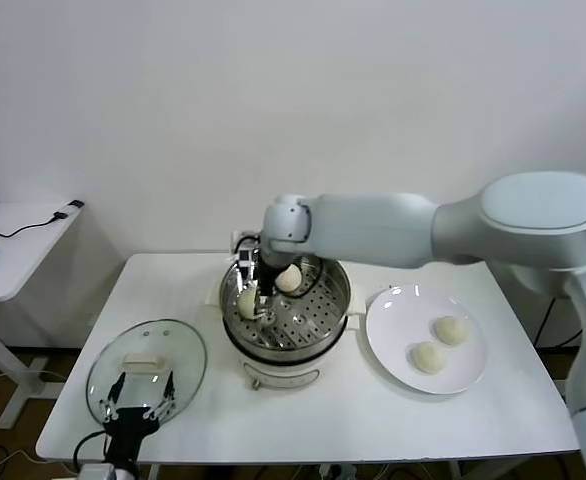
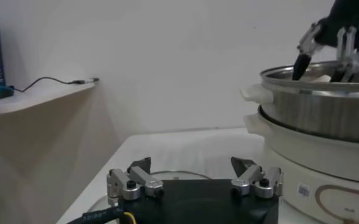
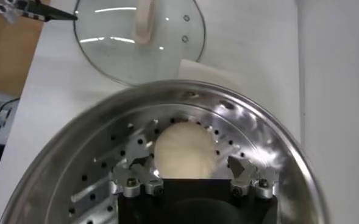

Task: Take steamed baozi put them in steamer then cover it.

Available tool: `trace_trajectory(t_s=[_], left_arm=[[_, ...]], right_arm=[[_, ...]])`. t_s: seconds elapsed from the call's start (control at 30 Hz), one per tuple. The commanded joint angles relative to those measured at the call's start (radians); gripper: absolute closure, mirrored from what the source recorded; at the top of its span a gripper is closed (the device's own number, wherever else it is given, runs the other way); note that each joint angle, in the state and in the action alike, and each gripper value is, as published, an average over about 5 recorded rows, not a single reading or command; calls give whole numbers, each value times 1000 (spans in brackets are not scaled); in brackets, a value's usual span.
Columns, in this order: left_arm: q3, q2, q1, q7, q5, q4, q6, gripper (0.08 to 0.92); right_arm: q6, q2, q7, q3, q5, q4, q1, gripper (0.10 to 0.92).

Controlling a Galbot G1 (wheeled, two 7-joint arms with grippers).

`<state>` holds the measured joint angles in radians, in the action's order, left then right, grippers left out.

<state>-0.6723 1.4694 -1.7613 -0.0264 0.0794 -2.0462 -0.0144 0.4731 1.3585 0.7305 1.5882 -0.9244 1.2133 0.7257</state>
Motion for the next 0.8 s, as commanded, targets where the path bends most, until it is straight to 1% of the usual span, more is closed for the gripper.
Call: trace_trajectory(t_s=[0.03,0.1,0.2,0.3,0.43,0.63,0.8], left_arm=[[-2,-2,-2,0,-1,-4,0,177],[-4,-2,-1,0,-1,-5,-1,177],[-7,-3,-1,0,-1,-7,-1,177],[-9,-3,0,0,-1,-6,-1,177],[-11,1,2,0,-1,-4,-1,177],[-10,6,-1,0,-6,-2,1,177],[-10,10,1,0,-8,4,1,177]], right_arm=[[-186,-184,243,82,52,36,226,203],[-223,-273,303,122,79,74,294,203],[-260,-398,353,212,119,157,390,203],[-274,-511,368,314,165,249,451,203],[-267,-662,338,415,284,333,421,203],[-204,-785,243,362,394,338,200,203],[-171,-807,202,230,466,276,0,203]])
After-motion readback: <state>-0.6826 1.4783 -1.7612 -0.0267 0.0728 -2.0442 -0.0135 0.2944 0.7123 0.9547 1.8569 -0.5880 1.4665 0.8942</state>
